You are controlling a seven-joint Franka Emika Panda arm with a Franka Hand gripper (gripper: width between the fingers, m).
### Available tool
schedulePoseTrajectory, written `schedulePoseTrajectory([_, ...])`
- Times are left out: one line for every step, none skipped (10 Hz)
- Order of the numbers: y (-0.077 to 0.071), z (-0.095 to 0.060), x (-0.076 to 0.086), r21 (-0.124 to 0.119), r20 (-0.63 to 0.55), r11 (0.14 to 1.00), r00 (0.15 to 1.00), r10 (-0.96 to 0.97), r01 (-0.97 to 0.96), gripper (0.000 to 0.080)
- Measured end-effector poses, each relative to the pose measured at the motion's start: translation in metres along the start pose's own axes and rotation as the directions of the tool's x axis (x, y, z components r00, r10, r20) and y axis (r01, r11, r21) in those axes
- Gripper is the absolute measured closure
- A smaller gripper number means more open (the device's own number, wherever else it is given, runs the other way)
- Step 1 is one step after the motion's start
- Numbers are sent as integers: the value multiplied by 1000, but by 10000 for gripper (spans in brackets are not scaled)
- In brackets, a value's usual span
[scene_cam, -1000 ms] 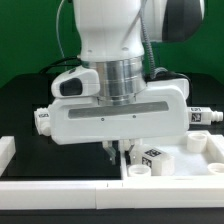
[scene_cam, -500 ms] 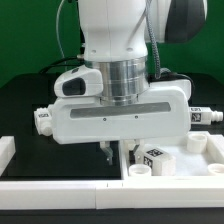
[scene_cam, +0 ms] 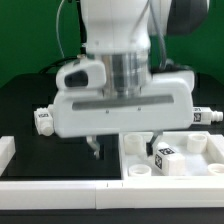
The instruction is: Assemble square table
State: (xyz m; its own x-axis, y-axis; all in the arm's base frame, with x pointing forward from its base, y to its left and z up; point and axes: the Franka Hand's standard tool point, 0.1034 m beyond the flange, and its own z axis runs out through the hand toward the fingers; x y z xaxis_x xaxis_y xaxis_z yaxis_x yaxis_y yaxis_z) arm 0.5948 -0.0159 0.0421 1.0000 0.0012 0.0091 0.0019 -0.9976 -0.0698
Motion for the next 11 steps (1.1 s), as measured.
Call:
schedulePoseTrajectory([-6, -9, 3, 5, 5, 1000, 1000, -8, 8, 154])
schedulePoseTrajectory([-19, -11, 7, 9, 4, 1000, 1000, -8, 8, 154])
schedulePoseTrajectory([-40, -10, 8, 9, 4, 999, 999, -37, 37, 150])
schedulePoseTrajectory([-61, -5, 5, 5, 12, 996, 996, -84, 84, 150])
schedulePoseTrajectory([-67, -2, 4, 6, 14, 996, 995, -95, 95, 150])
schedulePoseTrajectory([-65, -3, 4, 6, 14, 996, 996, -91, 91, 150])
schedulePoseTrajectory([-64, -3, 4, 5, 14, 996, 996, -90, 90, 150])
schedulePoseTrajectory([-66, -2, 4, 2, 14, 995, 995, -102, 102, 150])
schedulePoseTrajectory([-70, 1, 1, -21, 24, 985, 985, -172, 172, 150])
schedulePoseTrajectory([-72, 6, -1, -23, 34, 980, 980, -195, 195, 150])
schedulePoseTrajectory([-67, 13, -3, -19, 41, 979, 978, -204, 205, 150])
